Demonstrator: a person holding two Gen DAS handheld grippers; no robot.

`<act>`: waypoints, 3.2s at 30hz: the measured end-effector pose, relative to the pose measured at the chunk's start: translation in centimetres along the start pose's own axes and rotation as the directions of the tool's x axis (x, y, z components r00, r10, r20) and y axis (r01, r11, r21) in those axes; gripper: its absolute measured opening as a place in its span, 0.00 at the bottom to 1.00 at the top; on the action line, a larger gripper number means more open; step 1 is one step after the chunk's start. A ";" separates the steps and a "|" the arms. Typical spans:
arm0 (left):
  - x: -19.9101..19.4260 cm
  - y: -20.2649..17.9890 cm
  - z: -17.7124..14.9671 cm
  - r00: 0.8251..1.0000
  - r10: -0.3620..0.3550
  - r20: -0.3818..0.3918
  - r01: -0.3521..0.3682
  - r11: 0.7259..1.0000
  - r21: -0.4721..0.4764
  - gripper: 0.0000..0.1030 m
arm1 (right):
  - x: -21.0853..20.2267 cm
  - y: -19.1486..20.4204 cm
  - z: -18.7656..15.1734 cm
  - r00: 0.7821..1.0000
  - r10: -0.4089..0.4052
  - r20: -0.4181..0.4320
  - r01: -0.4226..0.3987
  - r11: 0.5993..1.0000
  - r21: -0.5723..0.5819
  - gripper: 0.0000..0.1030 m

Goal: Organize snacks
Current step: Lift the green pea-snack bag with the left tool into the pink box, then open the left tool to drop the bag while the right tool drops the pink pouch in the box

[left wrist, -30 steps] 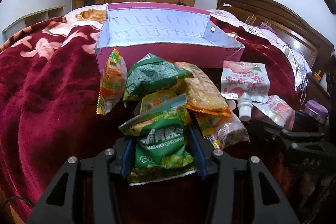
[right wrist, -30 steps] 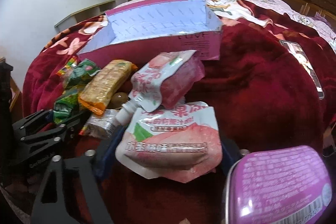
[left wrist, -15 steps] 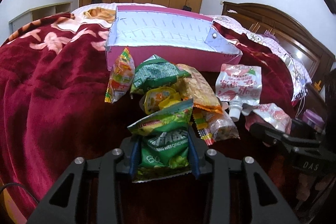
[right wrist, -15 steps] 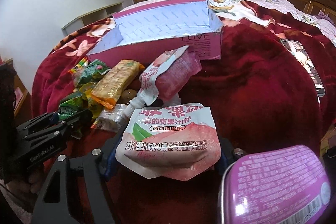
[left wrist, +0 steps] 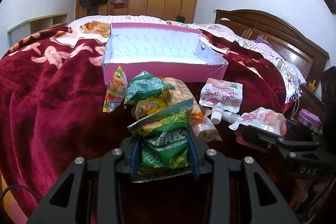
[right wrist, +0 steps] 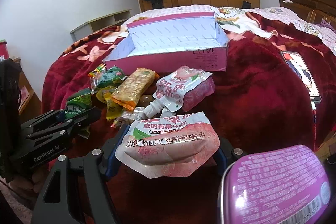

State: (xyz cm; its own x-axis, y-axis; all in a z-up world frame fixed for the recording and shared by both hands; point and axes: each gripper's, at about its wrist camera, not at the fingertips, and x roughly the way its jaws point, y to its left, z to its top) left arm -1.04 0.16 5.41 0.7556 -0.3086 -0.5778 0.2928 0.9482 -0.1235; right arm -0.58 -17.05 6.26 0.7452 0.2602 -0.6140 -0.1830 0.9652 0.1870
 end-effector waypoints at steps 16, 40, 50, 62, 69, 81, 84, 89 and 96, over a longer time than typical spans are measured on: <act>0.1 -0.7 1.9 1.000 0.006 0.022 -0.007 0.999 0.037 0.39 | -0.8 -1.0 1.7 0.998 0.031 0.051 -0.031 0.999 0.016 0.70; 2.0 -0.6 6.9 0.997 -0.025 0.071 0.023 0.999 0.026 0.39 | -1.1 -1.8 5.5 0.988 0.036 0.152 -0.034 0.999 -0.016 0.70; 3.4 -0.2 8.4 0.997 -0.016 0.074 0.015 1.000 0.021 0.39 | -0.3 -2.3 6.6 0.986 0.029 0.162 -0.026 1.000 -0.017 0.70; 5.6 0.7 10.6 0.997 0.005 0.080 -0.007 1.000 0.018 0.39 | 0.9 -2.8 9.0 0.979 0.018 0.202 -0.013 1.000 -0.025 0.70; 7.3 1.7 11.9 0.996 0.032 0.082 -0.033 0.999 0.005 0.39 | 2.1 -2.9 10.4 0.978 0.005 0.210 0.006 0.999 -0.050 0.70; 12.1 3.3 13.9 0.993 0.103 0.049 -0.104 0.994 0.015 0.39 | 5.4 -3.7 12.1 0.980 -0.013 0.198 0.023 0.999 -0.049 0.70; 13.3 3.6 14.0 0.994 0.106 0.020 -0.106 0.994 0.010 0.39 | 6.2 -4.0 12.6 0.981 -0.014 0.195 0.023 0.999 -0.041 0.70; 14.7 3.8 13.8 0.994 0.111 -0.018 -0.111 0.994 0.006 0.39 | 7.7 -4.6 13.1 0.985 -0.012 0.171 0.014 1.000 -0.013 0.70; 16.2 4.5 13.6 0.986 0.142 -0.082 -0.144 0.989 -0.022 0.39 | 9.7 -5.2 13.3 0.991 -0.021 0.136 0.019 1.000 0.016 0.70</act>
State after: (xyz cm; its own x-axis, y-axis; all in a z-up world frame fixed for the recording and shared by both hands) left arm 20.47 -1.58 6.47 0.7386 -0.1640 -0.6539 0.1679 0.9841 -0.0572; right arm 16.11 -19.93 9.51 0.8291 0.2342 -0.5077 -0.1588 0.9693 0.1879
